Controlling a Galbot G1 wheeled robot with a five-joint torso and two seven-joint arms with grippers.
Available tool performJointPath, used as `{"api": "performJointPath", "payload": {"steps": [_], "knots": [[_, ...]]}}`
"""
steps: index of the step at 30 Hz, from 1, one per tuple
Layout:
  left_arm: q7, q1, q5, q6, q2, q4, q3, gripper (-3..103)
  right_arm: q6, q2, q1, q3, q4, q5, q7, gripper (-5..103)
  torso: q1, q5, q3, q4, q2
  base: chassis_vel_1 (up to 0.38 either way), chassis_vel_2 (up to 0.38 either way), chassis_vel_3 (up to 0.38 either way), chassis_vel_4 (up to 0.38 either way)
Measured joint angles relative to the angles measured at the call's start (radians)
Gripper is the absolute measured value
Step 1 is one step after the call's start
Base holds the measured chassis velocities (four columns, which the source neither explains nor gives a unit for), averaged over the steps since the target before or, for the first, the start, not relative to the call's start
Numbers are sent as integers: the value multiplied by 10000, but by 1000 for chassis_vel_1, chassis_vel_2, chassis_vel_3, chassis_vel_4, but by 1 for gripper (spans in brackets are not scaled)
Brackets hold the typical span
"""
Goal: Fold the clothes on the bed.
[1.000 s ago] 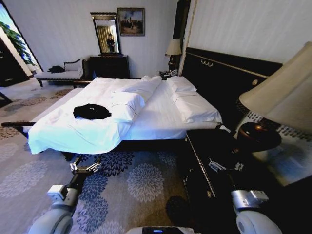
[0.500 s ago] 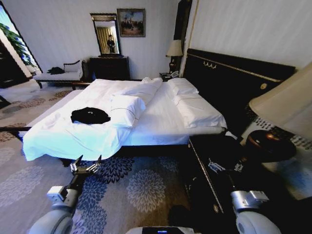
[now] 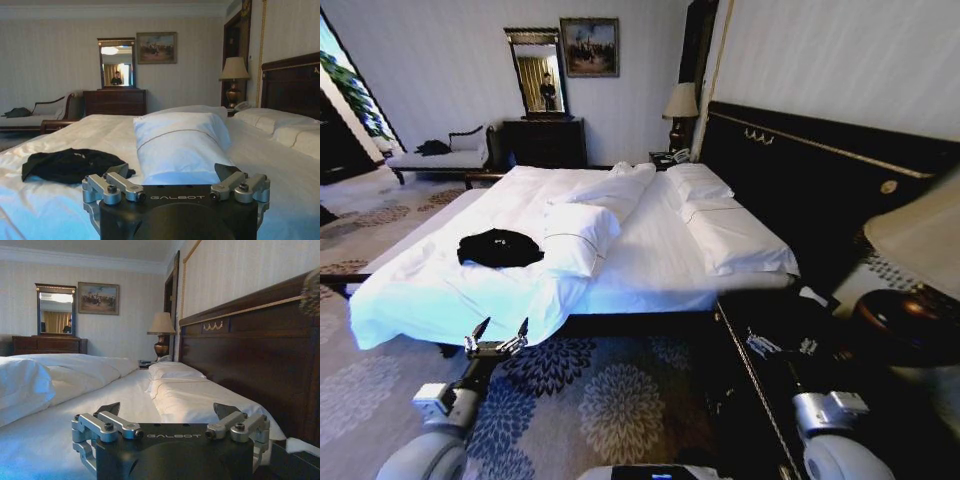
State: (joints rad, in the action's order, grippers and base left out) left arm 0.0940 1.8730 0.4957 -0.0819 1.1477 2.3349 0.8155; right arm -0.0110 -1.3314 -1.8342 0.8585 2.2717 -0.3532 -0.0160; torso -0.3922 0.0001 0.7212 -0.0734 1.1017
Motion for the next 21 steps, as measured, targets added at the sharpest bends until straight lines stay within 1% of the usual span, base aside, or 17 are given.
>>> {"api": "performJointPath", "payload": {"steps": [9,21], "knots": [[-75,143,-91,90,59,-38,30,98,-128,-14,-17,-2,47,20,-60,100,0,-2,0,0,2,-183,186,165,-198],[-86,144,-81,93,5,96,50,98,-145,-95,-50,-53,93,85,-106,100,-1,-1,2,-1,0,-232,227,224,-227]]}}
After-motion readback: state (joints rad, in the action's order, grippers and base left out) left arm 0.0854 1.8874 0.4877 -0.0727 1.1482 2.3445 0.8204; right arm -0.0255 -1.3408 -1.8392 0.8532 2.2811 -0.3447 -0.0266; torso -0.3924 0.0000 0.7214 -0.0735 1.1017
